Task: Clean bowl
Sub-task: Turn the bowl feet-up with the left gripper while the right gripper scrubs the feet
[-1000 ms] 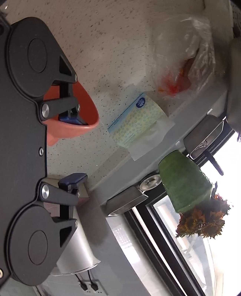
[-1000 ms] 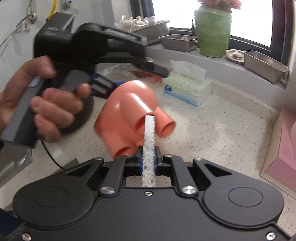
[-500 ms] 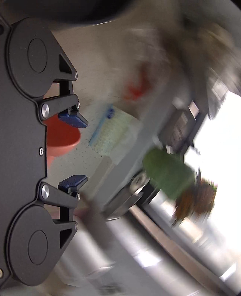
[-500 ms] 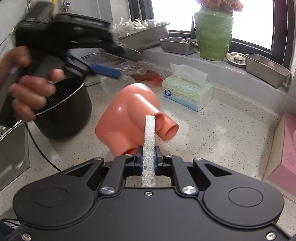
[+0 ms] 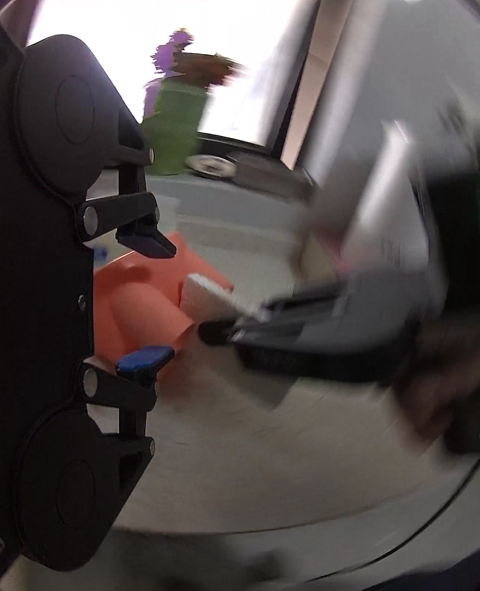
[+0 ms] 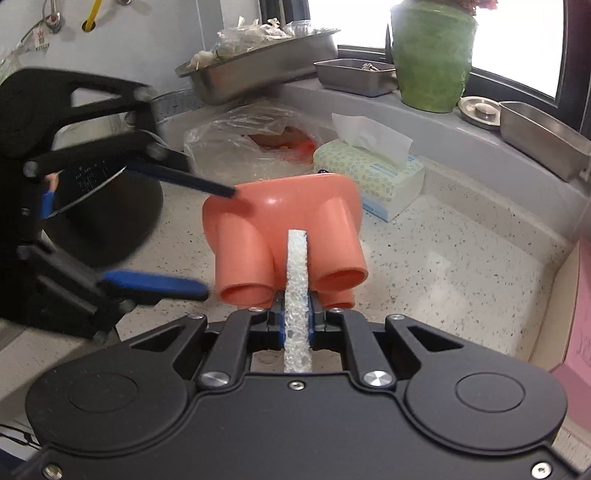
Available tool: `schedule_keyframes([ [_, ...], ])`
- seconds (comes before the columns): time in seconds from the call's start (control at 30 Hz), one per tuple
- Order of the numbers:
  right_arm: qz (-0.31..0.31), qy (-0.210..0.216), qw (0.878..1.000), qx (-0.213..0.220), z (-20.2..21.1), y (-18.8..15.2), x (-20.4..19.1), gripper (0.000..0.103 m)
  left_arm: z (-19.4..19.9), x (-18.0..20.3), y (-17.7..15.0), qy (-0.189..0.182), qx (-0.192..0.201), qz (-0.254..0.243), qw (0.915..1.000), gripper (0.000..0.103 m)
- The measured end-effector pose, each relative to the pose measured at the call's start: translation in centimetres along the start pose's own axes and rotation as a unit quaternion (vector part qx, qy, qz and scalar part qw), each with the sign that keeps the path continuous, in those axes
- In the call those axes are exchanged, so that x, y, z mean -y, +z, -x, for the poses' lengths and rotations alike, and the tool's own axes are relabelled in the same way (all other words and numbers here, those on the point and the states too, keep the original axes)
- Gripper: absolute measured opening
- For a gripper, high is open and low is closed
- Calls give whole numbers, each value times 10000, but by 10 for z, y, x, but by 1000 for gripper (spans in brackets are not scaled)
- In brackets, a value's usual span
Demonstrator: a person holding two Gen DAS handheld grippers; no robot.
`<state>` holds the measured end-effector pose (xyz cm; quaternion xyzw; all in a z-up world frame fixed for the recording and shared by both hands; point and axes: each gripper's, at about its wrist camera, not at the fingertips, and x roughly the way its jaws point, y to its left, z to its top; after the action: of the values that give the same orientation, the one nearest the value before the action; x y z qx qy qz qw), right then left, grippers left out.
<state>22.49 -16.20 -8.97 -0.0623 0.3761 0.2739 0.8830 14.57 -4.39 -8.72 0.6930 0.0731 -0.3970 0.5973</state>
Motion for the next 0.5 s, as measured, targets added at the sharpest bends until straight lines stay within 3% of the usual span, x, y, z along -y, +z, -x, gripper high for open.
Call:
schedule_keyframes([
  [0.03, 23, -3, 10000, -14, -1, 0, 0, 12, -5, 4, 0, -110, -63, -606, 9981, 50],
  [0.13, 74, -10, 10000, -51, -3, 1, 0, 12, -18, 18, -9, -389, -151, -1649, 9854, 50],
  [0.2, 54, 9, 10000, -63, -3, 0, 0, 12, -30, 28, -15, -449, -95, -2017, 9784, 50],
  [0.27, -9, 54, 10000, -68, -4, 0, 0, 12, -38, 30, -13, -561, -47, -2162, 9747, 46],
  [0.33, -72, -29, 9999, -68, -4, -2, 1, 12, -44, 27, -10, -520, 64, -2075, 9768, 37],
  [0.5, -264, -131, 9996, 37, 3, -10, 10, 12, -48, 17, -18, -535, 444, -1630, 9842, 37],
])
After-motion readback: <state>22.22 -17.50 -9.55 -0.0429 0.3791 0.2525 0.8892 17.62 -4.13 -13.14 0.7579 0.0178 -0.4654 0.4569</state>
